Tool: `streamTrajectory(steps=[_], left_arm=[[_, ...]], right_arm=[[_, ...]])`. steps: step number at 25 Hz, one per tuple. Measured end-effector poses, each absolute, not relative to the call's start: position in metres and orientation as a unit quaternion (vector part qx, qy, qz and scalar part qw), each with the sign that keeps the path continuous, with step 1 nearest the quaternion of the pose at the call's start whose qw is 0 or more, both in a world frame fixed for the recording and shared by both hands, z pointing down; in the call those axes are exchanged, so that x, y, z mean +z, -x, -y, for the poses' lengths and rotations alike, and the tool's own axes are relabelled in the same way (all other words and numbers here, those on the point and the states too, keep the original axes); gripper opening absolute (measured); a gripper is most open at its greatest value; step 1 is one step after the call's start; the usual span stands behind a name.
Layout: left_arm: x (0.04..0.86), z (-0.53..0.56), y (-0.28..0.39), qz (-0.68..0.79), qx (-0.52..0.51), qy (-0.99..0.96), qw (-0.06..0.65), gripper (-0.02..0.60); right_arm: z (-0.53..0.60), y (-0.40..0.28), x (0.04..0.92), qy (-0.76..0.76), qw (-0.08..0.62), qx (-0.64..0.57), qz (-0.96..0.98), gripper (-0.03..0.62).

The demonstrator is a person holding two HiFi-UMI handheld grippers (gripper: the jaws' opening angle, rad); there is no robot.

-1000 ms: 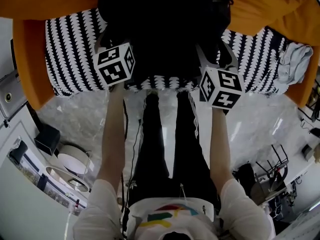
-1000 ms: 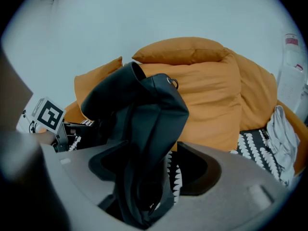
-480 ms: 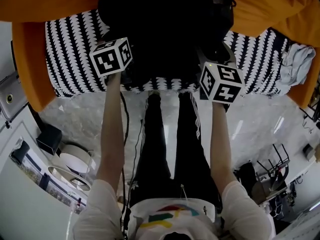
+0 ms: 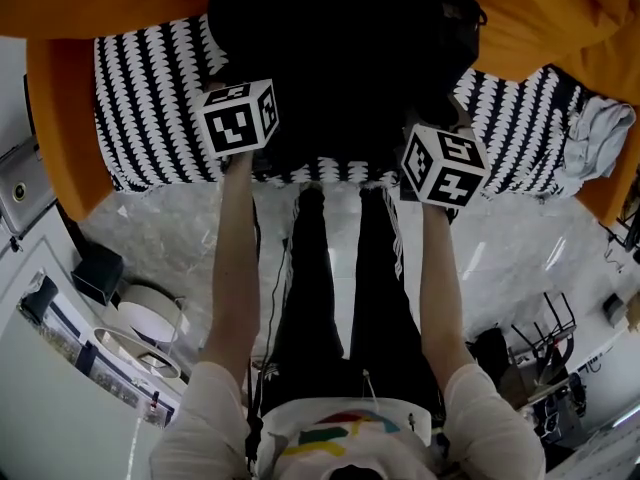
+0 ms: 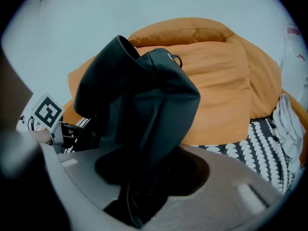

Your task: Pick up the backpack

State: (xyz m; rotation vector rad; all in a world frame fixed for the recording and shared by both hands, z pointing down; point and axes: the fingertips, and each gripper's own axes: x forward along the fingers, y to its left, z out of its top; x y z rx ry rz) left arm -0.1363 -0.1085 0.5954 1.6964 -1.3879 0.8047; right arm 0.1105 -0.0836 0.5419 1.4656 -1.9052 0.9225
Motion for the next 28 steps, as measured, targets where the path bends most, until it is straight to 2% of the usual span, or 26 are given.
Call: streamTrajectory(steps=[2,6,8,16,28], left_arm=[[0.597,0.108,0.135,0.547,0.316,-0.667,0.395,0.238],[0.593,0.109,0.127,0.555,0.300,-0.672,0.389,0.144],[0.592,0.108,0.125,0.555,0.287,-0.675,0.391,0.125],[0.568,0.105,0.117,0.561,0.261,-0.691,0.373,0.088],[0.541,0.104,0.125,0.569,0.259,-0.709,0.326,0.071]], right_arm=[[0.083,-0.110,0.544,-0.547,0.282,0.341,0.711,0.182],[0.086,-0.111,0.544,-0.549,0.285,0.332,0.712,0.161],[0.085,-0.111,0.543,-0.550,0.285,0.327,0.713,0.153],[0.080,-0.113,0.524,-0.553,0.281,0.307,0.722,0.118],[0.085,-0.102,0.509,-0.546,0.278,0.291,0.735,0.089]])
